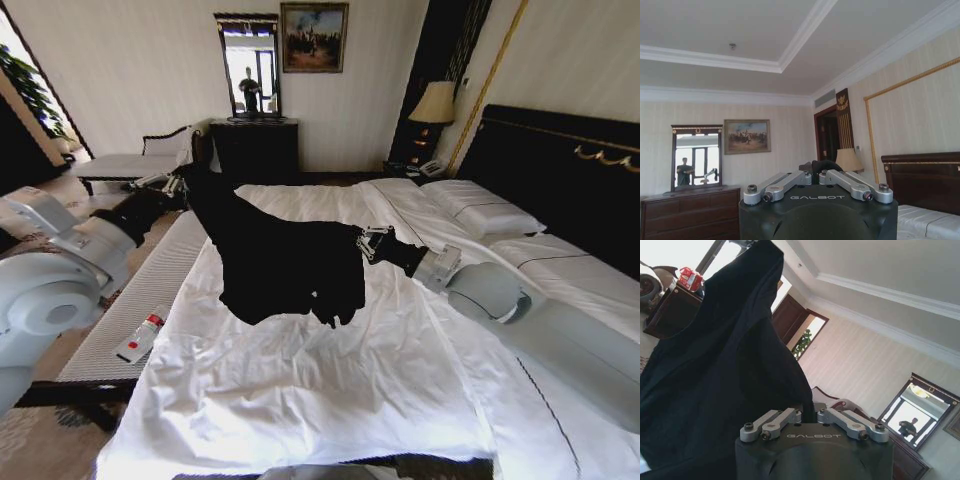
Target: Fold the clothes on the bed.
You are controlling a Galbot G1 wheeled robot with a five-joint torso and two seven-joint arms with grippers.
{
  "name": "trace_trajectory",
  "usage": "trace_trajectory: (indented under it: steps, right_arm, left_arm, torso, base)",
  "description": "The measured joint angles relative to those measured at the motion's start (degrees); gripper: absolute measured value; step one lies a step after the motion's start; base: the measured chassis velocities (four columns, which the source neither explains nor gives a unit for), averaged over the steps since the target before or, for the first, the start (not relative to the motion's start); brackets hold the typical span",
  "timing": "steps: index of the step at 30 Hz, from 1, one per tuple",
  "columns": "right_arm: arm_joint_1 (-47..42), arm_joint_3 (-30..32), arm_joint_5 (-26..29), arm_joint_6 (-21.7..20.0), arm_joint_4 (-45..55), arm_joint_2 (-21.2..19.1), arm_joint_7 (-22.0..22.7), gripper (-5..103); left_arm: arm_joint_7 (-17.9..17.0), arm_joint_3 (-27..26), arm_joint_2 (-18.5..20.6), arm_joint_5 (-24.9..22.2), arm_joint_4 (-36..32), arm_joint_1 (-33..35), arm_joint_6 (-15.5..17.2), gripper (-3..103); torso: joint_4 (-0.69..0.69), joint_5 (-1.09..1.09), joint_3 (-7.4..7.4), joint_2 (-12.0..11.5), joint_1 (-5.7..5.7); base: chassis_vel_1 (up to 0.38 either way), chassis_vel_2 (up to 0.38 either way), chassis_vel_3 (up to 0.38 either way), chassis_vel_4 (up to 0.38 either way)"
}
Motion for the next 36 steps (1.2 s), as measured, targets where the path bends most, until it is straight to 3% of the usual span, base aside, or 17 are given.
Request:
trace_trajectory:
  steps: [2, 4, 7, 8, 10, 11, 15, 17, 19, 22, 23, 25, 32, 34, 35, 36]
  right_arm:
    - [-1.46, 0.24, -0.39, 0.07, 0.96, 0.10, -0.01, 22]
    - [-1.75, 0.31, -0.49, 0.12, 1.21, 0.14, -0.01, 22]
    - [-3.47, 1.75, -0.53, 0.53, 2.07, 0.15, 0.09, 38]
    - [-3.47, 1.75, -0.53, 0.53, 2.07, 0.15, 0.09, 38]
    - [-4.67, 2.89, -0.50, 0.66, 2.54, 0.02, 0.24, 43]
    - [-5.31, 3.52, -0.45, 0.87, 2.86, -0.02, 0.41, 55]
    - [-5.49, 3.64, 0.05, 1.08, 4.16, 0.25, 0.86, 66]
    - [-5.38, 3.03, 1.35, 0.78, 5.88, 0.60, 1.17, 77]
    - [-5.35, 2.63, 2.61, 0.13, 6.94, 0.83, 1.58, 77]
    - [-7.85, 2.13, 7.88, -2.30, 10.43, 1.59, 4.92, 92]
    - [-7.85, 2.13, 7.88, -2.30, 10.43, 1.59, 4.92, 92]
    - [-9.60, 2.07, 9.53, -2.83, 11.04, 2.16, 6.57, 99]
    - [-10.04, 1.48, 17.82, -3.26, 13.91, 3.81, 7.27, 100]
    - [-9.38, 0.71, 19.72, -3.76, 15.32, 4.32, 6.67, 100]
    - [-9.26, 0.25, 20.07, -3.95, 15.61, 4.54, 6.01, 100]
    - [-9.32, 0.12, 20.06, -3.97, 15.51, 4.59, 5.85, 100]
  left_arm:
    - [-0.28, -0.25, 0.99, -1.15, -0.68, -1.04, 0.13, 2]
    - [-0.36, -0.25, 1.32, -1.48, -0.89, -1.44, 0.17, 2]
    - [-0.94, -0.19, 2.55, -2.30, -1.43, -3.44, 0.32, 2]
    - [-0.94, -0.19, 2.55, -2.30, -1.43, -3.44, 0.32, 2]
    - [-1.73, 0.05, 3.03, -2.85, -1.41, -4.80, 0.40, 2]
    - [-2.66, 0.34, 3.46, -3.26, -1.29, -6.01, 0.58, 2]
    - [-5.15, 1.12, 5.15, -3.81, -0.57, -9.36, 1.42, 2]
    - [-6.43, 1.65, 6.25, -3.74, 0.24, -10.64, 1.92, 2]
    - [-7.12, 1.97, 6.65, -3.54, 0.73, -10.96, 2.18, 2]
    - [-8.33, 5.39, 6.38, -2.33, 2.63, -13.00, 2.75, 2]
    - [-8.33, 5.39, 6.38, -2.33, 2.63, -13.00, 2.75, 2]
    - [-8.47, 7.83, 5.68, -1.44, 3.58, -14.28, 3.02, 2]
    - [-9.71, 17.00, 4.46, -0.76, 8.71, -22.41, 4.28, 2]
    - [-11.11, 23.94, 2.88, -0.76, 10.88, -29.52, 5.23, 2]
    - [-12.60, 30.78, 0.95, -0.71, 12.70, -36.67, 6.11, 2]
    - [-13.18, 34.29, -0.20, -0.69, 13.54, -39.98, 6.47, 2]
  torso:
    - [0.00, -0.01, 0.00, 0.00, 0.00]
    - [0.00, -0.02, 0.00, 0.00, 0.00]
    - [0.01, -0.03, 0.00, 0.00, 0.00]
    - [0.01, -0.03, 0.00, 0.00, 0.00]
    - [0.00, -0.02, 0.00, 0.00, 0.00]
    - [-0.01, -0.02, 0.01, 0.00, 0.00]
    - [0.00, -0.02, 0.00, 0.00, 0.00]
    - [0.00, -0.02, 0.01, 0.00, 0.00]
    - [0.01, -0.02, 0.00, 0.00, 0.00]
    - [0.01, -0.03, 0.00, 0.00, 0.00]
    - [0.01, -0.03, 0.00, 0.00, 0.00]
    - [0.00, -0.04, 0.00, -0.01, 0.00]
    - [0.01, -0.02, 0.01, -0.01, 0.01]
    - [0.03, -0.06, 0.01, -0.01, 0.01]
    - [0.03, -0.03, 0.00, -0.01, 0.00]
    - [0.03, -0.02, 0.00, -0.01, 0.00]
  base:
    - [0.000, 0.000, 0.000, 0.000]
    - [0.000, 0.000, 0.000, 0.000]
    - [0.000, 0.000, 0.000, 0.000]
    - [0.000, 0.000, 0.000, 0.000]
    - [0.000, 0.000, 0.000, 0.000]
    - [0.000, 0.000, 0.000, 0.000]
    - [0.000, 0.000, 0.000, 0.000]
    - [0.000, 0.000, 0.000, 0.000]
    - [0.000, 0.000, 0.000, 0.000]
    - [0.000, 0.000, 0.000, 0.000]
    - [0.000, 0.000, 0.000, 0.000]
    - [0.000, 0.000, 0.000, 0.000]
    - [0.000, 0.000, 0.000, 0.000]
    - [0.000, 0.000, 0.000, 0.000]
    - [0.000, 0.000, 0.000, 0.000]
    - [0.000, 0.000, 0.000, 0.000]
